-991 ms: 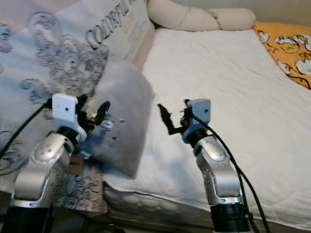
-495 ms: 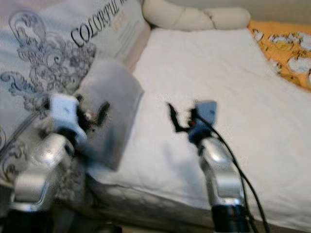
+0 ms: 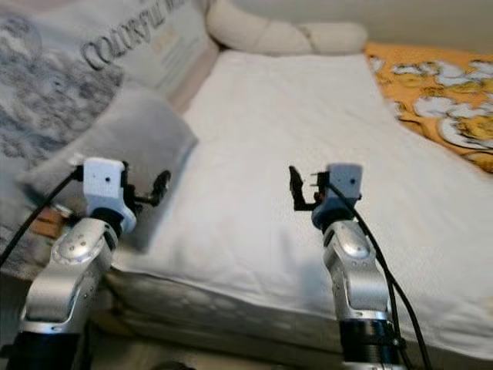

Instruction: Clean up the room

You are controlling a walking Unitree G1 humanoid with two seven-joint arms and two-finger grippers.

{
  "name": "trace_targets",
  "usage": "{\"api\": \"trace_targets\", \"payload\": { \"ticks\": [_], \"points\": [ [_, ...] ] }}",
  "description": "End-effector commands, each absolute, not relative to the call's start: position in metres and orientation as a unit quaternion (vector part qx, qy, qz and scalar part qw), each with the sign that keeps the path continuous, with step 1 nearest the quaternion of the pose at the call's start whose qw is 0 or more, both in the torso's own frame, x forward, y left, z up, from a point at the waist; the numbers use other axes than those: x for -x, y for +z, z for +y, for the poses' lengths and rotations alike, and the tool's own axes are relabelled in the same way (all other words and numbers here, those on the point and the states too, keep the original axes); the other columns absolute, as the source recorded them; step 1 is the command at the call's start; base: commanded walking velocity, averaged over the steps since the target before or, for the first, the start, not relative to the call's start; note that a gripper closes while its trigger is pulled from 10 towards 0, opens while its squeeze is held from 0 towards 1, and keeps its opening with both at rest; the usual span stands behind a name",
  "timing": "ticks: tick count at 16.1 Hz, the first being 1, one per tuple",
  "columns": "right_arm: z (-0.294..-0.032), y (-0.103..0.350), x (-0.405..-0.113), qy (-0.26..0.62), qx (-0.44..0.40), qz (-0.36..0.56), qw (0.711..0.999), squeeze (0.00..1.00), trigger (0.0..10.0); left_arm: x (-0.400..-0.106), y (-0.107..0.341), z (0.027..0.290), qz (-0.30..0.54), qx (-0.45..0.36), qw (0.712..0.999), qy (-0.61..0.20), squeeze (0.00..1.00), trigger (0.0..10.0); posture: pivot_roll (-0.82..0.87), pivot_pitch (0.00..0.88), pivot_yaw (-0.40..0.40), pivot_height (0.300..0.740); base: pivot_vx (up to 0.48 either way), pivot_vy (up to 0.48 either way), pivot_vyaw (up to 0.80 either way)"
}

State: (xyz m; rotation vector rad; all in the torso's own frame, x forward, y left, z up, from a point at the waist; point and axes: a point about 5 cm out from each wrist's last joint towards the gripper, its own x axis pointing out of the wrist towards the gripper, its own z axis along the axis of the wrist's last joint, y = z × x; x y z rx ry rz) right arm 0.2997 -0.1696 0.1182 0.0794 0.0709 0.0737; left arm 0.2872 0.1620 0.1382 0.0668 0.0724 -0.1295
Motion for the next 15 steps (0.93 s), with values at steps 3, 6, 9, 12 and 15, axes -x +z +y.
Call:
{"api": "trace_targets", "payload": {
  "ticks": [3, 6, 9, 12, 15],
  "points": [
    [-0.1626, 0.117, -0.3046, 0.029, -0.076, 0.041, 0.996, 1.0, 10.0, -0.2901, 0.1352, 0.1618, 0.033, 0.011, 0.999, -0.038, 1.0, 10.0, 0.03, 0.0, 0.023, 0.74, 0.0, -0.48, 0.0],
    [-0.1549, 0.1159, -0.3051, 0.04, -0.075, 0.045, 0.995, 1.0, 10.0, -0.2948, 0.1385, 0.1642, 0.033, -0.006, 0.999, -0.025, 1.0, 10.0, 0.0, 0.0, 0.038, 0.74, 0.0, -0.414, 0.0],
    [-0.1615, 0.116, -0.3083, 0.028, -0.068, 0.055, 0.996, 1.0, 10.0, -0.2945, 0.1303, 0.1671, 0.065, -0.018, 0.997, -0.037, 1.0, 10.0, 0.0, 0.0, 0.033, 0.74, 0.0, -0.36, 0.0],
    [-0.1615, 0.116, -0.3083, 0.028, -0.068, 0.055, 0.996, 1.0, 10.0, -0.2945, 0.1303, 0.1671, 0.065, -0.018, 0.997, -0.037, 1.0, 10.0, 0.0, 0.0, 0.033, 0.74, 0.0, -0.364, 0.0],
    [-0.1615, 0.116, -0.3083, 0.028, -0.068, 0.055, 0.996, 1.0, 10.0, -0.2945, 0.1303, 0.1671, 0.065, -0.018, 0.997, -0.037, 1.0, 10.0, 0.0, 0.0, 0.033, 0.74, 0.0, -0.364, 0.0]
  ]
}}
